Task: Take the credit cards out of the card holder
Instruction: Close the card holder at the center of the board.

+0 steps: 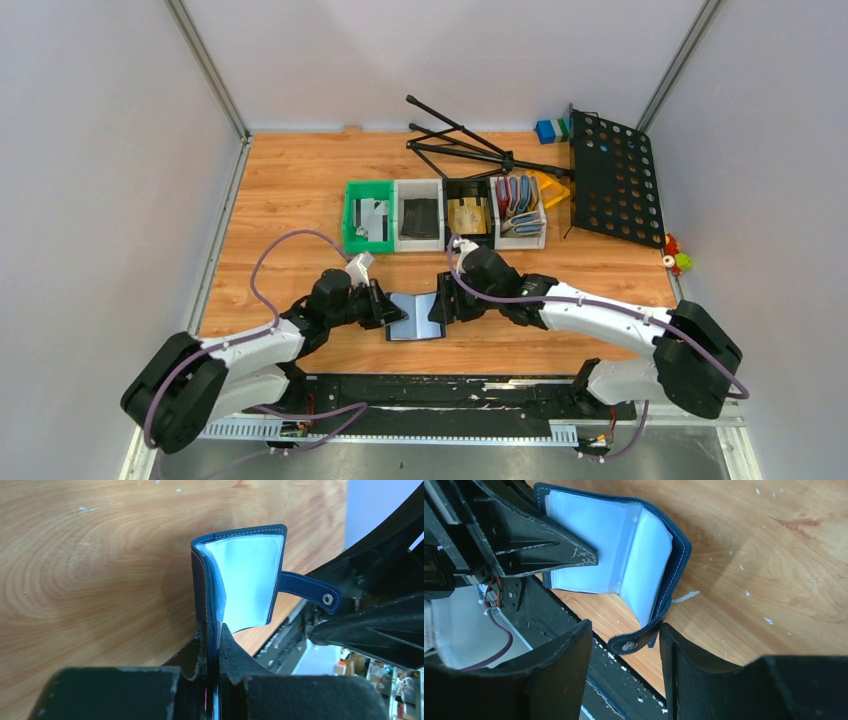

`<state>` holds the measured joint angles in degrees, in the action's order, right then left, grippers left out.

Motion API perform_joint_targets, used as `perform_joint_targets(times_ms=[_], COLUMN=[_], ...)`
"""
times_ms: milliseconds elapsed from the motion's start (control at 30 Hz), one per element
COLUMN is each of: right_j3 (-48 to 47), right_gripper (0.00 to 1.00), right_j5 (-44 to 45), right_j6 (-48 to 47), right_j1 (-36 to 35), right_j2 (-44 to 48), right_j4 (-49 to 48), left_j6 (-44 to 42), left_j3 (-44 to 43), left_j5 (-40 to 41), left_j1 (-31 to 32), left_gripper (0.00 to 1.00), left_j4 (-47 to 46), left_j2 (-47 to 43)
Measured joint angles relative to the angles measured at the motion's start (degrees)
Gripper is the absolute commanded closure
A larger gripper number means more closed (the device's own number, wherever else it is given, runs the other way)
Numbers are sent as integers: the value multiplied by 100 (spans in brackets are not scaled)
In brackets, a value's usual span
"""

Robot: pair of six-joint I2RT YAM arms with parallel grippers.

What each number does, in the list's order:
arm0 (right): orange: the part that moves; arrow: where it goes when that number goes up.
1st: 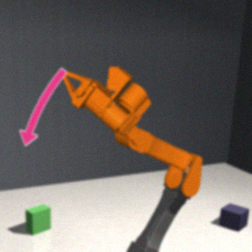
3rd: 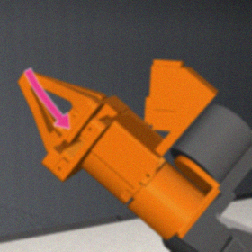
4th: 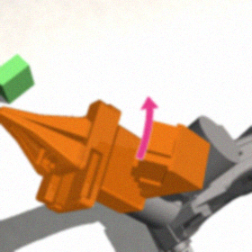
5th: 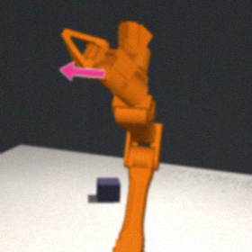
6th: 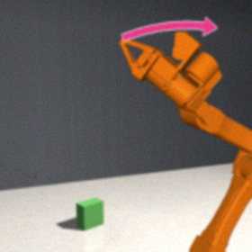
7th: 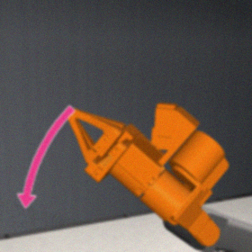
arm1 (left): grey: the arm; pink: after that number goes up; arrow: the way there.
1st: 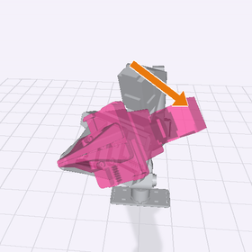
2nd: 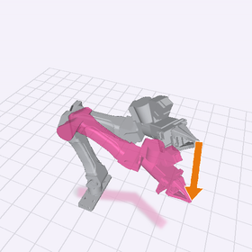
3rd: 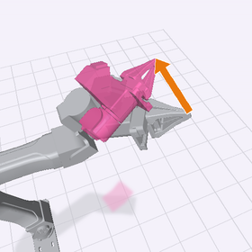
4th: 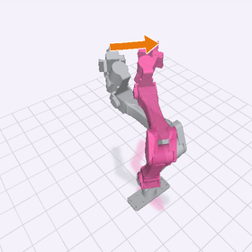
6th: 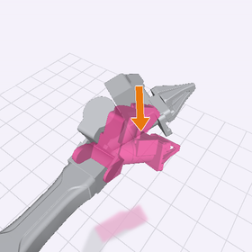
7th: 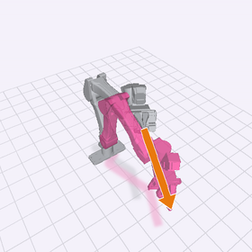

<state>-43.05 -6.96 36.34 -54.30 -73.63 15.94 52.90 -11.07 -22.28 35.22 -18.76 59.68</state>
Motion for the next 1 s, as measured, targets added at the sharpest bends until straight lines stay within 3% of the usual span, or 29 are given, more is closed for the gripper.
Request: perform_joint_targets(times_ms=[200,567,867,1000], right_j3=[822,968,866,848], right_gripper=[44,43,47,48], right_j5=[-1075,-1810,-2155,-2164], right_j6=[238,415,514,577], right_j1=[728,800,817,833], right_j2=[-605,-525,-326,-675], right_j4=[-1458,-2177,-2413,-2514], left_j6=[-131,-232,-92,-166], left_j3=[2,-192,-354,-352], left_j5=[138,356,258,457], left_j1=[109,555,645,645], left_gripper=[100,99,57,48], left_j4=[-835,-1386,-1626,-1113], left_j2=[1239,1899,2234,1655])
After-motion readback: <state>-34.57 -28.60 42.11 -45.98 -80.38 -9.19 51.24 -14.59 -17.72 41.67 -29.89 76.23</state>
